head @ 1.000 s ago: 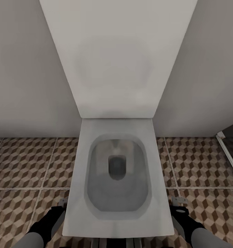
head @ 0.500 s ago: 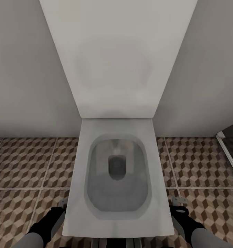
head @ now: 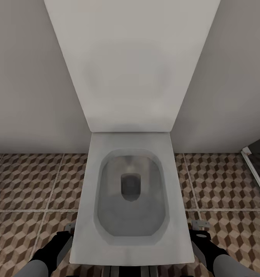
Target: Take the four mousetraps from the cabinet in the bathroom and place them on the bathroom floor. Make sure all four end up on the same floor surface, and ensure that at least two of them are either under or directly next to the same bathroom sink.
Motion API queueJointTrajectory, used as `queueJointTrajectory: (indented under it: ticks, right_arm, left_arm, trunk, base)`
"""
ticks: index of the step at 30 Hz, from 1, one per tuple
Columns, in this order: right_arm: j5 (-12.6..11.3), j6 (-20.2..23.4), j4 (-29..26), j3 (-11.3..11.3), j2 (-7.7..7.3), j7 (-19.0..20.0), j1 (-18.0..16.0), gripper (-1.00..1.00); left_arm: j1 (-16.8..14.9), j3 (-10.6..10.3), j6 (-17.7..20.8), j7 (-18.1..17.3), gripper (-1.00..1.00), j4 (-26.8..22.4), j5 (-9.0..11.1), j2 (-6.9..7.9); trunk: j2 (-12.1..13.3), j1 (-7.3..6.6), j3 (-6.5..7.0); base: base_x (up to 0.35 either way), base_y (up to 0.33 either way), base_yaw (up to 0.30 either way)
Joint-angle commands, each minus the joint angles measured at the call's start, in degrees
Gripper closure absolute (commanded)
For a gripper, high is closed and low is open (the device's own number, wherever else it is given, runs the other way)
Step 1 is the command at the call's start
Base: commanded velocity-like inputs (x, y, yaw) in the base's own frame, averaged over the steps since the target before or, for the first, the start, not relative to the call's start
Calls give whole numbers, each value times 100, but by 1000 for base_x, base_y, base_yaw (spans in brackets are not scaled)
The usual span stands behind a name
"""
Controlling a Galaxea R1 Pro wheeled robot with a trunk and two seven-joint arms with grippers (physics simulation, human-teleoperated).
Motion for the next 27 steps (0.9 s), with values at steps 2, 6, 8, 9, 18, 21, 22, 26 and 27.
queueJointTrajectory:
  ticks: [2, 6, 8, 9, 18, 21, 22, 26, 27]
  right_arm:
    - [-59, 34, -12, 47, -1, -27, 1, -100]
    - [-59, 34, -11, 47, -2, -27, 1, -100]
    - [-59, 34, -10, 47, -2, -27, 1, -100]
    - [-59, 34, -12, 47, -2, -27, 1, -100]
    - [-59, 34, -11, 47, -3, -27, 1, -100]
    - [-59, 34, -15, 47, 0, -27, 1, -100]
    - [-59, 34, -13, 47, 1, -27, 1, -100]
    - [-59, 34, -15, 47, 2, -27, 1, -100]
    - [-59, 34, -15, 47, 3, -27, 1, -100]
  left_arm:
    - [0, -30, 23, 42, -100, -12, 60, 6]
    - [0, -26, 1, 42, -100, -20, 61, 8]
    - [0, -23, -5, 42, -100, -35, 63, 10]
    - [0, -21, -8, 42, -100, -45, 65, 11]
    - [0, -9, -28, 31, -100, -100, 76, 26]
    - [0, -8, -31, 27, -100, -105, 78, 26]
    - [0, -8, -32, 27, -100, -106, 78, 26]
    - [0, -8, -36, 28, -100, -109, 79, 26]
    - [0, -8, -36, 29, -100, -109, 79, 26]
  trunk:
    - [-1, -1, -3]
    - [-1, -1, -3]
    - [-1, -1, -3]
    - [-1, -1, -3]
    - [-1, -1, -3]
    - [-1, -1, -3]
    - [-1, -1, -3]
    - [-1, -1, -3]
    - [-1, -1, -3]
  base:
    - [0, 0, 0]
    - [0, 0, 0]
    - [0, 0, 0]
    - [0, 0, 0]
    - [0, 0, 0]
    - [0, 0, 0]
    - [0, 0, 0]
    - [0, 0, 0]
    - [0, 0, 0]
